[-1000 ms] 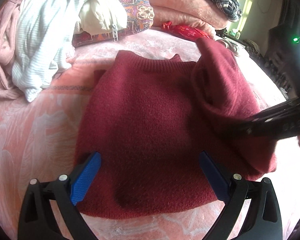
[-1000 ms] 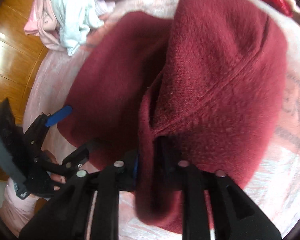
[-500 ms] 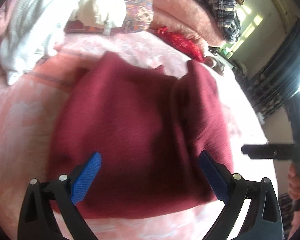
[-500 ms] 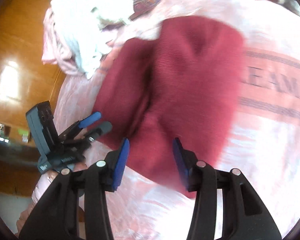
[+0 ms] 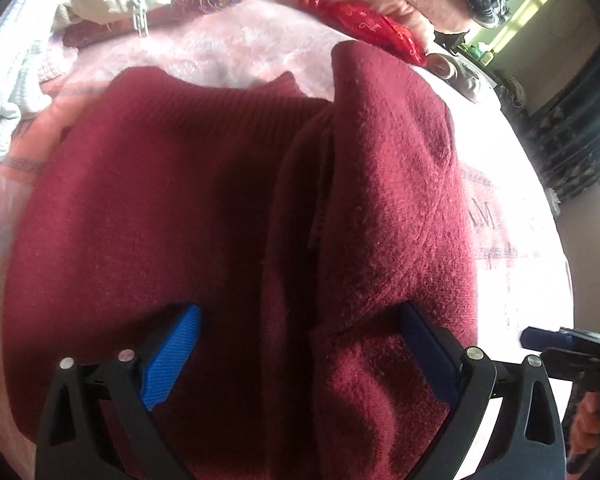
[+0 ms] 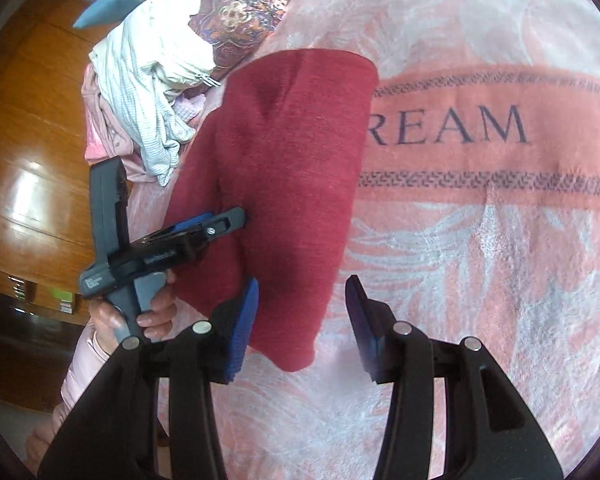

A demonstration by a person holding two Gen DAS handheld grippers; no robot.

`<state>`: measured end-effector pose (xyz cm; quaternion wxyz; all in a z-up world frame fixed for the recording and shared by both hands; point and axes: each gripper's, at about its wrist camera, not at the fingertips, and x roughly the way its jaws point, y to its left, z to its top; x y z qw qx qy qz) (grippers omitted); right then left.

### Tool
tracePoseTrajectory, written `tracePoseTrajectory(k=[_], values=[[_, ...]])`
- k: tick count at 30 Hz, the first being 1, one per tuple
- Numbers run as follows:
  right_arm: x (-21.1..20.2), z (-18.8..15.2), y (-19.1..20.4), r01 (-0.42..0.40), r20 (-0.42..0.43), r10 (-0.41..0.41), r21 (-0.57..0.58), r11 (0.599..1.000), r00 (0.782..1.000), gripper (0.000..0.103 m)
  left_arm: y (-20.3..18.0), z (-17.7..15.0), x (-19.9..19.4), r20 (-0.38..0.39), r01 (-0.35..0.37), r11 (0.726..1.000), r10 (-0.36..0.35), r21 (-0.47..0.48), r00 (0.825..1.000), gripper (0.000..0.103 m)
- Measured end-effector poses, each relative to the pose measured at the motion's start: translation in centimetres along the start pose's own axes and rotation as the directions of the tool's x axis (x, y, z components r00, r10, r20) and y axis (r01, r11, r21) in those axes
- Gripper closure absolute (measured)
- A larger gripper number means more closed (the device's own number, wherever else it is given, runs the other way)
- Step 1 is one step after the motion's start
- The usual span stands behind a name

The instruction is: Fold small clothes

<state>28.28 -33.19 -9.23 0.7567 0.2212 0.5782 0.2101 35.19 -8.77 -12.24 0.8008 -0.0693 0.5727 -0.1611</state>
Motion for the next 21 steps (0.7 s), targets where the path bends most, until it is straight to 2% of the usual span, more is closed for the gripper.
tracePoseTrajectory(k=[6,8,9,10,11,13,15,18,21], values=[[1.2,-1.0,-1.8,0.004,-0.027,-0.003,0.02,1.0,1.0,0.059,-0.3,0.7,0.9,-0.049,0.078,0.997,-0.079,-0.015,0.996,0.005],[1.4,-1.2,-1.7,0.012,-0.03,-0.011,0.013,1.0,0.999,0.059,-0.5,1.0,1.1,-0.057,0.084,0.996,-0.084,-0.01,0.995,0.011],[1.5,-1.2,-1.5,0.015,-0.031,-0.015,0.007,1.0,0.999,0.06,-0.6,1.1,1.2,-0.063,0.091,0.996,-0.091,-0.008,0.994,0.019],[1.5,-1.2,-1.4,0.016,-0.03,-0.015,0.005,1.0,0.999,0.061,-0.6,1.2,1.2,-0.066,0.099,0.995,-0.1,-0.012,0.993,0.032],[1.6,-1.1,-1.1,0.015,-0.029,-0.015,0.005,1.0,0.999,0.062,-0.6,1.3,1.2,-0.07,0.107,0.994,-0.109,-0.022,0.992,0.04],[1.7,-1.0,-0.8,0.014,-0.025,-0.014,0.005,1.0,1.0,0.062,-0.8,1.3,0.8,-0.066,0.118,0.993,-0.12,-0.027,0.991,0.065],[1.8,-1.0,-0.5,0.011,-0.021,-0.011,0.005,1.0,1.0,0.062,-0.8,1.2,0.2,-0.042,0.102,0.995,-0.103,-0.02,0.994,0.079],[2.1,-0.8,-0.2,0.011,-0.02,-0.01,0.006,1.0,1.0,0.062,0.2,1.0,-1.0,-0.007,0.154,0.986,-0.155,-0.067,0.988,0.087],[2.6,-0.6,0.2,0.008,-0.024,-0.008,0.008,1.0,1.0,0.062,0.9,1.0,-2.3,0.034,0.22,0.972,-0.217,-0.079,0.975,0.088]])
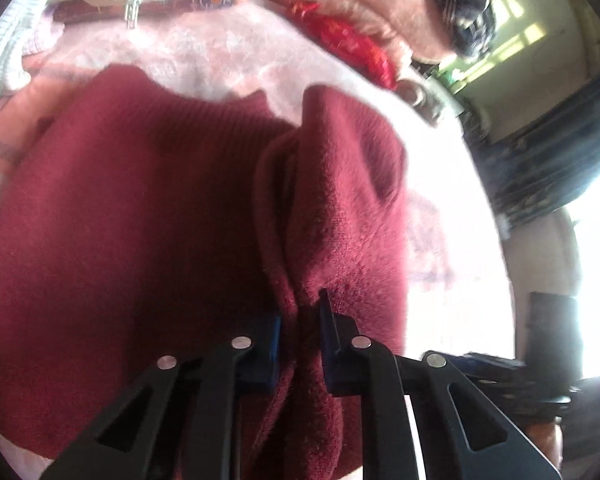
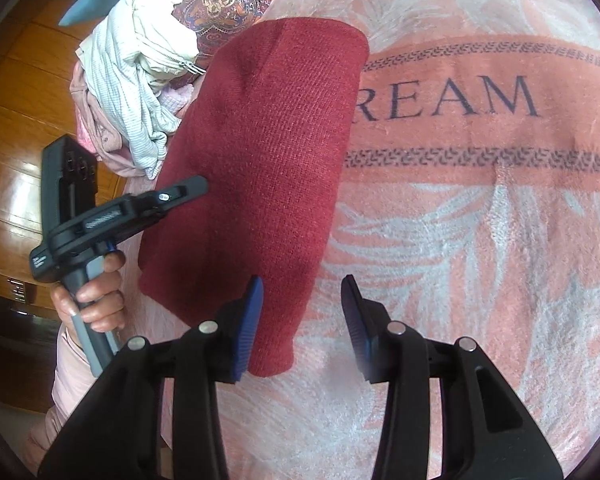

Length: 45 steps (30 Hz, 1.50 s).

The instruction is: Fold small clothes

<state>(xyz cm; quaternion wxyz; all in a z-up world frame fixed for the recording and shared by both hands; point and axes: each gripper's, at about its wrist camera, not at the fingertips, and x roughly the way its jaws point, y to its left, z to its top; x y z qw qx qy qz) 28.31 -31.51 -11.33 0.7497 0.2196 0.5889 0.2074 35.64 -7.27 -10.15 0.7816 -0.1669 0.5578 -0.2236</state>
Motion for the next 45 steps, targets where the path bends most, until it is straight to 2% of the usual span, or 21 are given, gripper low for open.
tracePoseTrajectory(k=[4,7,11,13,16,19,21,24,26,29,30,31,35,37,38,39,40,43,45], values=[[0.7,0.0,0.5,-0.004,-0.01,0.004,-0.005,1.0,1.0,0.062,-0.1,0.2,-2.4,0.058,0.023,0.999,-0.025,0.041,0.998,0.088],[1.1,-0.1,1.0,-0.009,-0.017,0.009,-0.017,1.0,1.0,0.062,0.9,0.6,-4.9,0.105,0.034,0.999,-0.037,0.036,0.994,0.088],[1.7,0.1,1.6,-0.012,-0.025,0.012,-0.023,1.0,1.0,0.062,4.0,1.6,-9.2,0.184,0.013,1.0,-0.014,0.01,0.983,0.088],[2.0,0.1,2.1,-0.014,-0.028,0.013,-0.031,0.999,1.0,0.062,6.8,1.8,-11.5,0.21,0.005,1.0,-0.001,-0.02,0.978,0.088],[2.7,0.2,2.9,-0.024,-0.038,0.022,-0.043,0.999,0.999,0.062,10.6,1.6,-12.4,0.197,-0.02,0.998,0.03,-0.054,0.98,0.088],[3.7,0.0,3.8,-0.027,-0.056,0.024,-0.055,0.998,0.998,0.062,13.6,0.7,-10.6,0.137,-0.044,0.994,0.058,-0.102,0.989,0.088],[4.6,-0.2,4.6,-0.026,-0.073,0.021,-0.07,0.997,0.997,0.062,14.7,0.1,-8.7,0.092,-0.062,0.991,0.073,-0.121,0.993,0.087],[5.6,-0.1,5.6,-0.032,-0.091,0.024,-0.081,0.996,0.996,0.062,14.2,-0.7,-7.9,0.096,-0.112,0.991,0.119,-0.073,0.988,0.085],[6.2,0.0,6.2,-0.024,-0.099,0.015,-0.088,0.996,0.995,0.061,13.5,-0.9,-8.4,0.103,-0.139,0.989,0.143,-0.039,0.984,0.08],[7.2,0.0,7.4,-0.028,-0.119,0.017,-0.093,0.995,0.993,0.053,12.7,-1.7,-9.6,0.088,-0.167,0.986,0.168,-0.014,0.982,0.062],[7.4,-0.2,7.7,-0.029,-0.125,0.017,-0.097,0.995,0.992,0.052,12.5,-2.5,-10.2,0.087,-0.178,0.984,0.178,-0.003,0.98,0.05],[7.5,-0.3,8.0,-0.03,-0.132,0.016,-0.105,0.994,0.991,0.052,12.3,-3.3,-10.6,0.079,-0.198,0.98,0.197,0.01,0.977,0.043],[8.7,-0.9,8.4,-0.008,-0.16,-0.012,-0.121,0.993,0.987,0.05,11.2,-5.8,-10.7,0.043,-0.242,0.968,0.24,0.067,0.97,0.038],[9.3,-0.9,8.4,0.004,-0.165,-0.022,-0.113,0.994,0.986,0.054,11.1,-6.2,-10.0,0.03,-0.297,0.951,0.295,0.087,0.955,0.044],[9.7,-0.9,8.4,0.002,-0.175,-0.019,-0.1,0.995,0.984,0.065,11.1,-6.4,-9.4,0.023,-0.324,0.941,0.323,0.099,0.946,0.05],[10.1,-0.9,8.4,0.0,-0.184,-0.015,-0.081,0.997,0.983,0.073,11.3,-6.5,-8.8,0.012,-0.344,0.933,0.345,0.107,0.939,0.06],[10.0,-0.9,8.6,0.015,-0.181,-0.031,-0.089,0.996,0.983,0.076,11.6,-6.6,-8.5,0.006,-0.348,0.932,0.35,0.103,0.937,0.063],[8.8,-1.2,9.6,0.051,-0.154,-0.073,-0.137,0.989,0.985,0.085,12.4,-6.6,-9.1,0.002,-0.307,0.948,0.308,0.087,0.951,0.074],[8.2,-1.6,10.1,0.089,-0.143,-0.113,-0.163,0.983,0.983,0.089,12.7,-6.7,-9.6,-0.004,-0.291,0.951,0.292,0.102,0.956,0.077]])
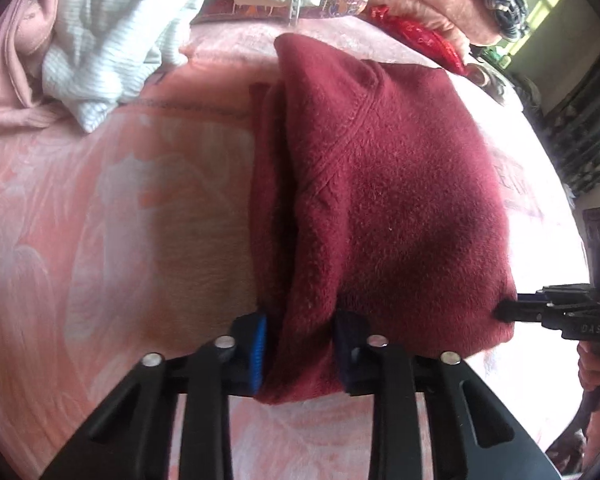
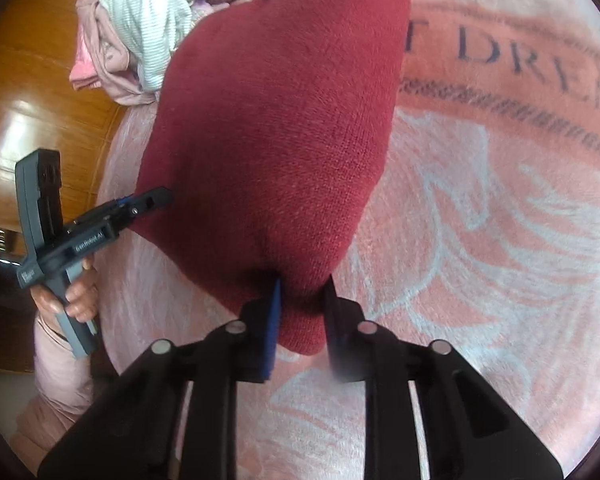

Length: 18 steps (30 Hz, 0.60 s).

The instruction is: Fold small clothes

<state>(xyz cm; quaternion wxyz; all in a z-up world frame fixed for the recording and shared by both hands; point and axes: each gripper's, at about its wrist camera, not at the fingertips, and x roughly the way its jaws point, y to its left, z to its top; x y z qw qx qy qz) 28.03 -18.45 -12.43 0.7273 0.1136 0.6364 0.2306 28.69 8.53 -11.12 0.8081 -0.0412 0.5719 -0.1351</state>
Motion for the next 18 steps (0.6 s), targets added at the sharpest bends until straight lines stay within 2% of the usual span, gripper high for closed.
tracePoseTrajectory(k=[5,7,11,13,15,16,18], values=[[2.4,-0.2,-1.2,0.012,-0.026,-0.011,0.048,0.999,1.0,0.086,0.6,-0.4,1.6,-0.011,0.016,1.0,-0.016,-0.016,1.0,0.07],[1.9,-0.1,-0.8,0.017,-0.025,-0.017,0.018,1.0,1.0,0.086,0.3,-0.4,1.4,-0.003,-0.002,1.0,0.002,0.0,1.0,0.067],[-0.9,0.6,-0.8,-0.013,0.023,0.013,0.013,1.0,1.0,0.082,0.1,0.6,-0.6,0.014,0.015,1.0,-0.015,0.011,1.0,0.058],[-3.0,2.2,-1.5,0.0,0.083,-0.002,0.026,1.0,0.997,0.073,0.4,2.3,-2.1,0.065,0.004,1.0,-0.004,-0.002,0.998,0.041],[-4.1,4.3,-2.3,0.009,0.113,-0.016,0.058,0.998,0.993,0.07,0.5,4.9,-3.0,0.109,-0.009,1.0,0.011,-0.02,0.994,0.033],[-4.4,5.6,-2.7,0.01,0.122,-0.019,0.073,0.997,0.992,0.068,0.5,6.4,-2.9,0.114,0.0,1.0,0.003,-0.03,0.993,0.032],[-4.4,8.1,-3.4,0.041,0.141,-0.054,0.099,0.994,0.988,0.057,0.6,8.9,-1.8,0.102,-0.003,0.998,0.01,-0.07,0.995,0.032]])
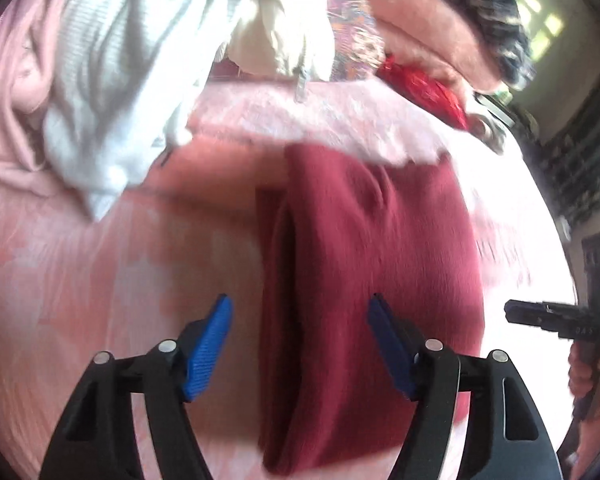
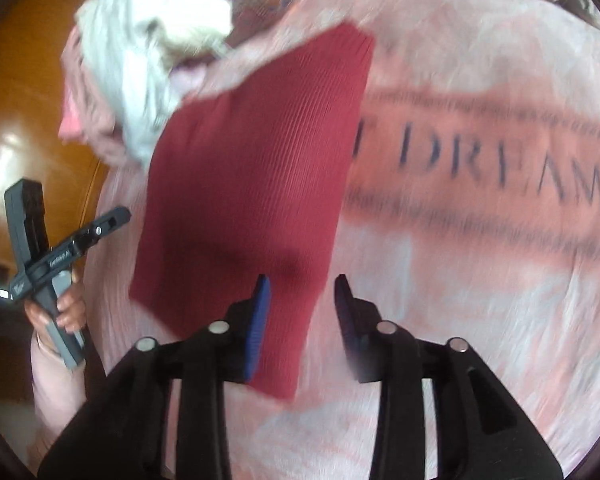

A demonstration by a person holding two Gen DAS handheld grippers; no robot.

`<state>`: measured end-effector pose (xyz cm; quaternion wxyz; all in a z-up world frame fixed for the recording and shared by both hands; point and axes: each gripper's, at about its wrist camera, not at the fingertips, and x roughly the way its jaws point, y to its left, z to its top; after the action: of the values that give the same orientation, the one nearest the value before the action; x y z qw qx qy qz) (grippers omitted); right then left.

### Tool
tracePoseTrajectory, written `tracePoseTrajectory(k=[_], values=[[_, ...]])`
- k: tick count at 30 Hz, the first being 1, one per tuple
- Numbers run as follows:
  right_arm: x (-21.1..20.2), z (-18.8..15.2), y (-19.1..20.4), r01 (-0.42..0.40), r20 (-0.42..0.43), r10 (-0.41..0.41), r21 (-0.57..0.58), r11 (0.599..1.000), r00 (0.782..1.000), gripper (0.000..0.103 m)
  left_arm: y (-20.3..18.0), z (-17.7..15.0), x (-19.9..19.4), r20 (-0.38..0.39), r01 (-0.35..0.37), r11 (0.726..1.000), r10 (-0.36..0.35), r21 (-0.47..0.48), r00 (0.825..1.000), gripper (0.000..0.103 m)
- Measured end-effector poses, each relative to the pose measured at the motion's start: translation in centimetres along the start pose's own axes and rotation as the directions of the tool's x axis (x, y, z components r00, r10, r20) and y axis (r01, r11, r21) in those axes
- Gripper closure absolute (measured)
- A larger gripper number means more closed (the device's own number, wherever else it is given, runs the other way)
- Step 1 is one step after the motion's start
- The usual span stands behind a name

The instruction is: Fold small clothes

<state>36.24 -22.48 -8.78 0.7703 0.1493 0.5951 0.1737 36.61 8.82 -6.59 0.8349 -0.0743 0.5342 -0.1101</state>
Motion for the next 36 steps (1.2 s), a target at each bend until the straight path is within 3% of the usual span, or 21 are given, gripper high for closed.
tracePoseTrajectory(k=[2,6,8,10,15,17,20,23,24,29,32,36], values=[[0.7,2.1,0.3,-0.002,0.021,0.002,0.013,1.0,1.0,0.057,-0.1,2.1,2.2,-0.022,-0.008,0.999,0.007,-0.052,1.0,0.032],[2.6,4.3,-0.6,-0.021,0.01,0.021,0.024,0.999,1.0,0.054,-0.4,3.4,5.7,-0.086,-0.008,0.998,0.003,-0.062,0.996,0.033],[3.7,4.7,-0.5,0.01,0.011,-0.01,0.015,1.0,1.0,0.054,-0.5,3.5,6.8,-0.102,-0.013,0.999,0.008,-0.047,0.995,0.044],[4.6,5.1,-0.9,-0.009,0.009,0.009,0.04,0.999,1.0,0.057,0.0,3.9,7.3,-0.115,0.007,0.998,-0.014,-0.064,0.993,0.057],[5.0,4.8,-0.3,0.018,0.022,-0.019,0.034,0.999,1.0,0.055,1.6,3.5,7.2,-0.102,0.042,0.992,-0.055,-0.119,0.993,0.062],[3.9,4.5,0.2,-0.003,0.031,0.002,0.017,1.0,1.0,0.052,1.5,3.2,6.6,-0.089,0.059,0.99,-0.071,-0.128,0.994,0.058],[2.0,3.5,0.4,-0.026,0.045,0.026,-0.005,1.0,0.999,0.027,1.5,2.6,4.7,-0.072,0.067,0.992,-0.074,-0.104,0.995,0.04],[1.1,2.0,0.3,-0.032,0.012,0.032,-0.035,0.999,0.999,0.022,1.7,1.1,2.9,-0.07,0.113,0.992,-0.116,-0.047,0.991,0.021],[1.1,1.4,0.3,-0.017,-0.001,0.017,-0.045,0.999,1.0,0.022,1.9,0.6,2.7,-0.07,0.133,0.99,-0.135,-0.04,0.988,0.017],[2.9,-0.4,0.5,-0.009,-0.055,0.005,-0.062,0.998,0.998,0.022,2.6,-0.7,4.4,-0.129,0.146,0.986,-0.156,-0.082,0.979,0.017],[4.0,-0.2,0.5,-0.056,-0.066,0.053,-0.033,0.998,0.996,0.022,2.5,-1.1,5.7,-0.164,0.174,0.981,-0.187,-0.09,0.969,0.017],[5.5,0.2,0.5,-0.088,-0.081,0.089,0.013,0.996,0.993,0.032,2.6,-1.3,7.1,-0.19,0.198,0.973,-0.217,-0.114,0.958,0.011]])
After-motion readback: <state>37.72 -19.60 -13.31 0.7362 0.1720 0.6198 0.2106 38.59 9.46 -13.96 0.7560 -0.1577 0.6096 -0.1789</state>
